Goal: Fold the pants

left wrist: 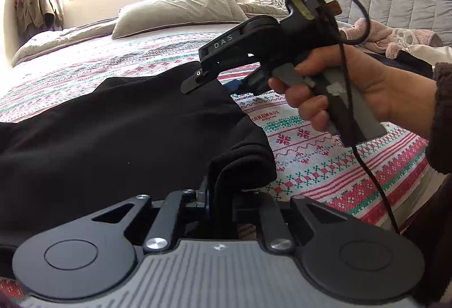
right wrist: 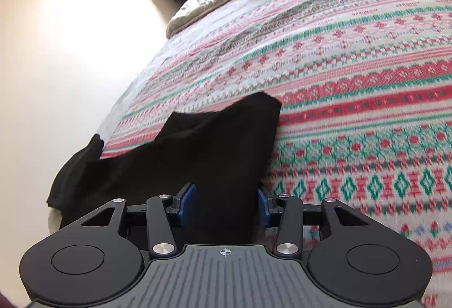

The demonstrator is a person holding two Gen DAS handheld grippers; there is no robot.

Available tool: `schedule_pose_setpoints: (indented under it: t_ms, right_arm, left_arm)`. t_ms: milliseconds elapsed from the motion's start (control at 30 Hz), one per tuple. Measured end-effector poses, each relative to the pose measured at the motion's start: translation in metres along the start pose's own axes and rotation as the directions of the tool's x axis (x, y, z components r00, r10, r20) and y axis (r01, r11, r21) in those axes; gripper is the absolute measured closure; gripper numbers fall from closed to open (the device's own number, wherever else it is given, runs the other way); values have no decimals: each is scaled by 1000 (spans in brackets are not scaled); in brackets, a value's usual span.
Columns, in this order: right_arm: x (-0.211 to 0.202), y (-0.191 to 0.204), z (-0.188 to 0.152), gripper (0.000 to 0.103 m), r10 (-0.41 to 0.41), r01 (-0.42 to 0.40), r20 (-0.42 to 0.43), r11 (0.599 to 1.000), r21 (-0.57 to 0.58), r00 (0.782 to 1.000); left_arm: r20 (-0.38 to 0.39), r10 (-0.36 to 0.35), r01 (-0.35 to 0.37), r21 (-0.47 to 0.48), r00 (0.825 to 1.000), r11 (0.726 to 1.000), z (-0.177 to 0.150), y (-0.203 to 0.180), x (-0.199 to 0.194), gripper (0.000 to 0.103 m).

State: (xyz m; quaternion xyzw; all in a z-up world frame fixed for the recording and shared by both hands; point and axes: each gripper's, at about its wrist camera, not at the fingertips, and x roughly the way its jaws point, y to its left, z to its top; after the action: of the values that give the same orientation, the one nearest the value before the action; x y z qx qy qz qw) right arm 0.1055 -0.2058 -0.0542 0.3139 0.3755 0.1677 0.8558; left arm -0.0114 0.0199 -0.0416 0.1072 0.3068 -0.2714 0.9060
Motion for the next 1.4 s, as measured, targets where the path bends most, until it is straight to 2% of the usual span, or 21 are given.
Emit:
schedule_pose_setpoints:
  t_ms: [33,100,267,433,533,667,767,833,933,1067,1200,1333,1400]
  right_arm:
    - [4,-2,3,83,-2,2,14,1000,16,1000]
    - [9,-10,11,98,-20,17,37,998,65,999]
    - [-13,-9,25,100,-52,47,84,997,62,995]
    - [-61,-25,27,100,-81,73,140,996,60,987]
    - [-94,-41,23,100,-119,106,160,991,87,980]
    - [-140,-68,15,100,-171,147,177,979,145,969]
    - [-165,-83,9,100,-202,169,180,969,182,963]
    - [-174,-88,6,100,-210,172,178,963,206,961]
    - [-176,-86,6,99,-219,180,169,959,219,961]
    - [-171,-60,16,99,-222,191,165,965,181,961]
    - [-158,-23,29,99,-166,144,182,981,129,969]
    - [-122,14,39,98,-104,91,162,992,87,981]
    - [-99,31,40,98,-92,84,138,995,61,986]
  left_arm:
    - [-3,5,-5,-4,1000,1000,0,-2,-1,75]
    - [6,12,-12,-4,1000,1000,3,-7,-5,76]
    - [94,8,-11,29,996,1000,19,-32,-27,77]
    - [105,-103,102,16,989,995,31,-61,-28,77]
    - [105,-187,186,16,977,982,33,-83,-25,77]
    - [98,-300,301,5,949,954,35,-106,-18,77]
    - [89,-352,353,6,932,936,35,-119,-16,77]
    - [86,-365,366,6,927,931,33,-124,-17,77]
    - [78,-378,382,-40,923,923,32,-115,-16,77]
    - [105,-386,397,-128,917,909,33,-89,-27,77]
    - [135,-376,397,-214,917,892,31,-57,-44,77]
    - [106,-354,369,-310,929,876,22,-19,-52,76]
    - [81,-318,326,-348,944,879,15,-1,-53,76]
